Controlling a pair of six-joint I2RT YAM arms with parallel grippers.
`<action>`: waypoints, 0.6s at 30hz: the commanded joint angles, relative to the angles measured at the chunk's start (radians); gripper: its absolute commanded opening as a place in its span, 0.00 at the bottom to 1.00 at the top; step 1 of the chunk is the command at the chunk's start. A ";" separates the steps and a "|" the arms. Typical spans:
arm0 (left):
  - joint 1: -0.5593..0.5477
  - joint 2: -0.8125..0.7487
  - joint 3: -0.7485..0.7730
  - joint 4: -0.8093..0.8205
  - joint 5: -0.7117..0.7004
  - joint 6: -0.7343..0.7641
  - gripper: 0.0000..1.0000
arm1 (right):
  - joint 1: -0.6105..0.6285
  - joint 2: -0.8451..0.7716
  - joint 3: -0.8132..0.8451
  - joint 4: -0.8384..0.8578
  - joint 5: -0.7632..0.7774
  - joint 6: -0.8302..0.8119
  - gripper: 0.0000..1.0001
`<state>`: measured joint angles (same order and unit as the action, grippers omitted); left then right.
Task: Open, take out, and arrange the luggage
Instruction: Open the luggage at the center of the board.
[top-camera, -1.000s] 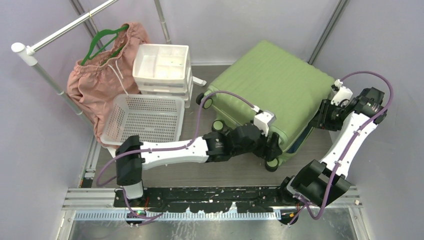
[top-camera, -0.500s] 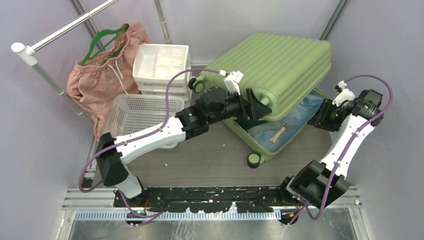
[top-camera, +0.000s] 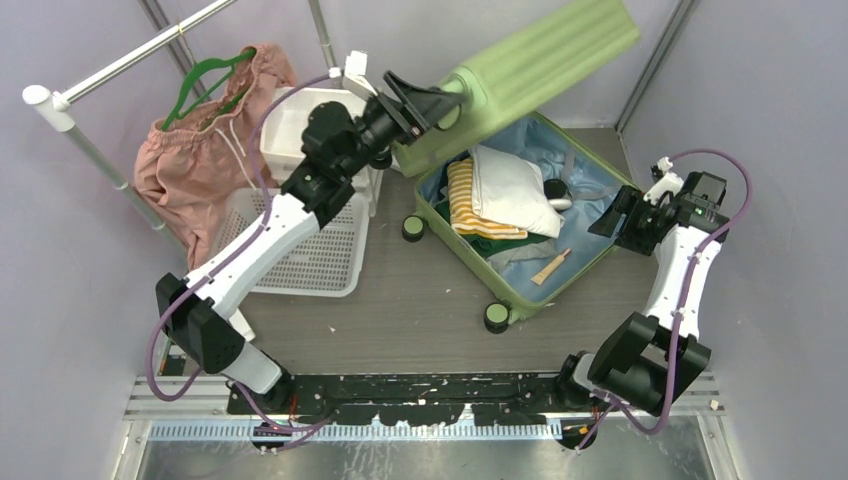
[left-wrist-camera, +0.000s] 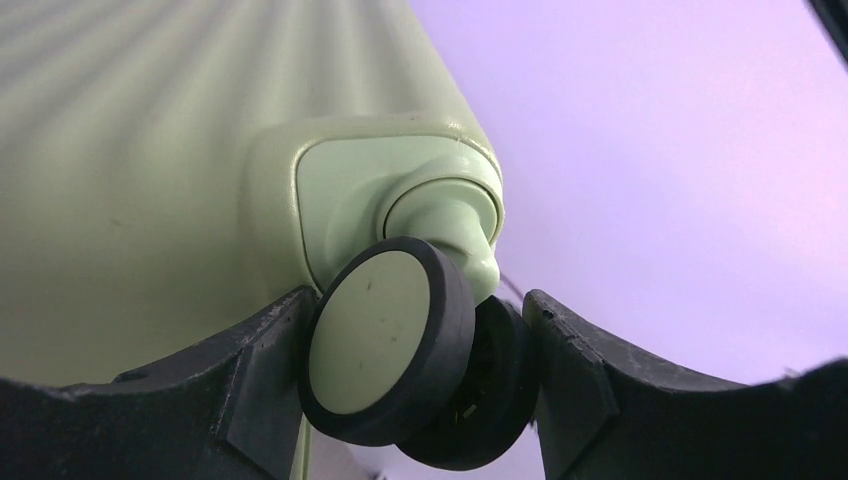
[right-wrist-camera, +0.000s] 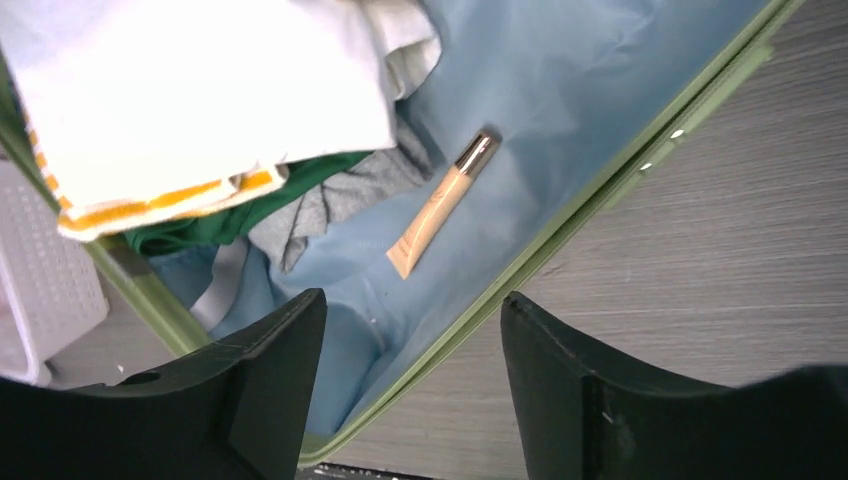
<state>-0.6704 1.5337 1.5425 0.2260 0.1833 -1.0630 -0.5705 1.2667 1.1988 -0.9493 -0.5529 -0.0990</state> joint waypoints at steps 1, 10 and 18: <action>0.092 0.027 0.065 0.069 -0.007 -0.073 0.00 | 0.000 0.027 -0.019 0.154 0.074 0.095 0.72; 0.229 0.109 0.091 0.155 0.039 -0.210 0.00 | 0.003 0.062 -0.101 0.331 0.310 0.396 0.88; 0.257 0.168 0.115 0.199 0.029 -0.251 0.00 | 0.041 0.190 -0.084 0.354 0.395 0.523 0.85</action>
<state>-0.4232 1.6577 1.6341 0.4099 0.2211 -1.2839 -0.5468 1.4357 1.1049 -0.6682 -0.2119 0.3267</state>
